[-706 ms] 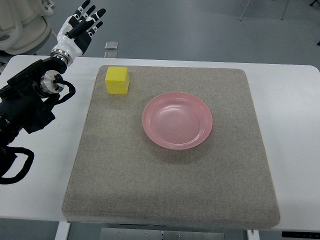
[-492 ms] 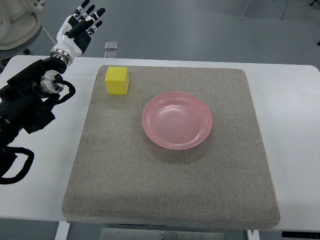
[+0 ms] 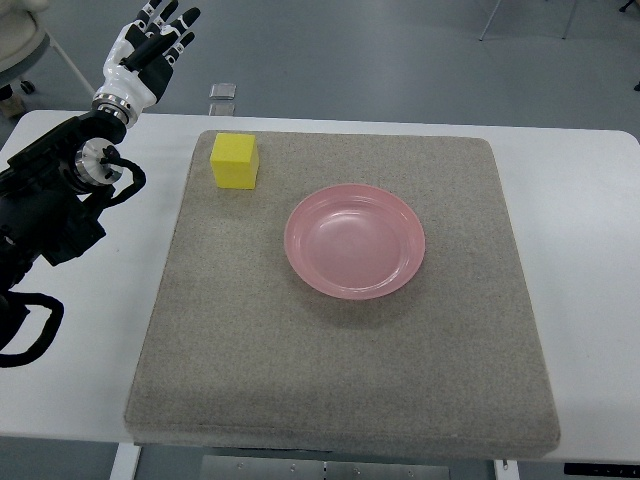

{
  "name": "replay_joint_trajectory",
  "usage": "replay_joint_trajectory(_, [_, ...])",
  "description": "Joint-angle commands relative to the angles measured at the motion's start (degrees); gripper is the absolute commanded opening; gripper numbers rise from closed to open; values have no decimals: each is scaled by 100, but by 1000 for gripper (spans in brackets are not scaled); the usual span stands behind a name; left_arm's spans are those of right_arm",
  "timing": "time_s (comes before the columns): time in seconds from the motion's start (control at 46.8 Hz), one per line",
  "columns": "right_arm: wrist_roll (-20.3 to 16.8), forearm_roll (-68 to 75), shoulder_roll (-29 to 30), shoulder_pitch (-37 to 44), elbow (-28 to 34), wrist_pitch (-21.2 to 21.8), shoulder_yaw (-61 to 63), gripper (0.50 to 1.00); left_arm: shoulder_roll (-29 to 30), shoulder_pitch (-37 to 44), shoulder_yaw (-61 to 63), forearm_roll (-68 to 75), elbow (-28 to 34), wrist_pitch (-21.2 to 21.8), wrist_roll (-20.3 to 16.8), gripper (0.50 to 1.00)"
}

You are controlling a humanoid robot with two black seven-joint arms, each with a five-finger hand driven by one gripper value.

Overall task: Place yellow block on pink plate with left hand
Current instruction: 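Raise the left hand and swing it toward the yellow cube, then lower the left hand fingers down beside the yellow cube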

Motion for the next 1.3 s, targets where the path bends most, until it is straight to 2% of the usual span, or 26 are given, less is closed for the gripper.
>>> replay_joint_trajectory(0.0, [0, 0, 0, 0, 0, -2, 0, 924, 13, 1, 15, 8, -3, 9, 0, 996])
replay_joint_trajectory(0.107, [0, 0, 0, 0, 0, -2, 0, 924, 66, 10, 77, 26, -90, 9, 9, 996])
replay_joint_trajectory(0.193, [0, 0, 0, 0, 0, -2, 0, 924, 293, 10, 190, 105, -450, -8, 53, 996])
replay_joint_trajectory(0.535, [0, 0, 0, 0, 0, -2, 0, 924, 1322, -657, 2475, 307, -1646, -26, 71, 994])
replay_joint_trajectory(0.684, [0, 0, 0, 0, 0, -2, 0, 924, 1595, -983, 3047, 1448, -2007, -26, 71, 994])
replay_joint_trajectory(0.963, [0, 0, 0, 0, 0, -2, 0, 924, 1648, -1203, 3250, 4331, -2077, -149, 71, 994])
replay_joint_trajectory(1.283, [0, 0, 0, 0, 0, 7, 0, 924, 1648, -1405, 3593, 6133, -2068, -79, 62, 992])
